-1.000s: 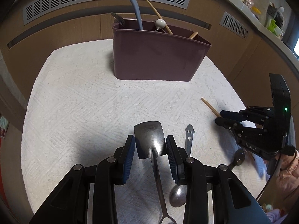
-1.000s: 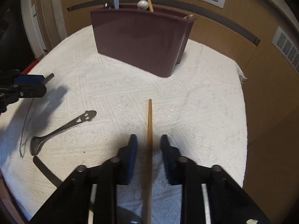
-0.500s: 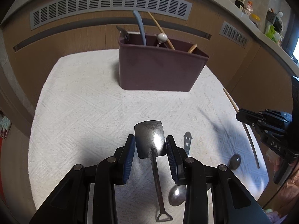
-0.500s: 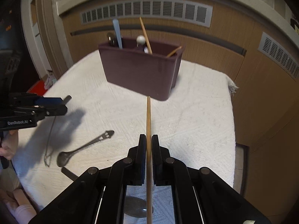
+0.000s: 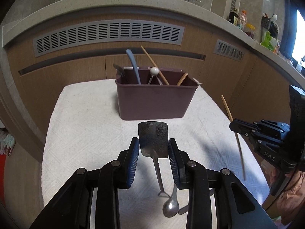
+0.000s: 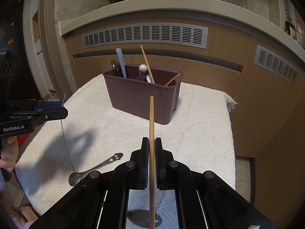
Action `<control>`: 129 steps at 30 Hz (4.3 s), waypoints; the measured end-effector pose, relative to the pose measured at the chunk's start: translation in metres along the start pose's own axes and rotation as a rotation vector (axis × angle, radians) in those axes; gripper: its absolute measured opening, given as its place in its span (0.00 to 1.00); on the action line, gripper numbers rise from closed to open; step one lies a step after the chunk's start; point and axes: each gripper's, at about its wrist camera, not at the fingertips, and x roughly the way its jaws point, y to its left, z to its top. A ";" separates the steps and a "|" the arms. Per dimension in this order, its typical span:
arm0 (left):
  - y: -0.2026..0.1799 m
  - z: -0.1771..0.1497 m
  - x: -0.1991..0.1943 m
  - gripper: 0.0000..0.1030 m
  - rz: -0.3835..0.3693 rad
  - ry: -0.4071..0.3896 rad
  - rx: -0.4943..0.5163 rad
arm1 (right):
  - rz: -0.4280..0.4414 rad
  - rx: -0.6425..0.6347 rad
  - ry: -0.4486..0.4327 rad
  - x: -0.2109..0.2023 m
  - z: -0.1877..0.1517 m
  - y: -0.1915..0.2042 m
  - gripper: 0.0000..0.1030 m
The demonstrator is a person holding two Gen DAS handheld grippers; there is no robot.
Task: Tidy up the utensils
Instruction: 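Lift the spatula and chopstick with both tools and carry them above the caddy, then open the left tool to drop the spatula while the right tool releases the chopstick into the caddy, then move both open tools back down toward the remaining spoons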
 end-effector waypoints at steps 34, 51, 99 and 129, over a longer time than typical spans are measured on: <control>0.008 0.024 0.176 0.34 0.183 0.274 -0.101 | 0.001 0.027 -0.076 0.000 0.009 -0.007 0.05; 0.001 0.013 0.034 0.32 0.044 -0.127 -0.088 | 0.011 0.043 -0.131 -0.017 0.028 0.001 0.05; 0.035 -0.024 0.062 0.43 -0.001 0.109 -0.102 | -0.145 -0.058 -0.142 0.014 0.092 -0.012 0.96; 0.038 -0.065 0.037 0.62 0.054 0.193 -0.082 | 0.296 -0.439 0.435 0.061 -0.060 0.067 0.16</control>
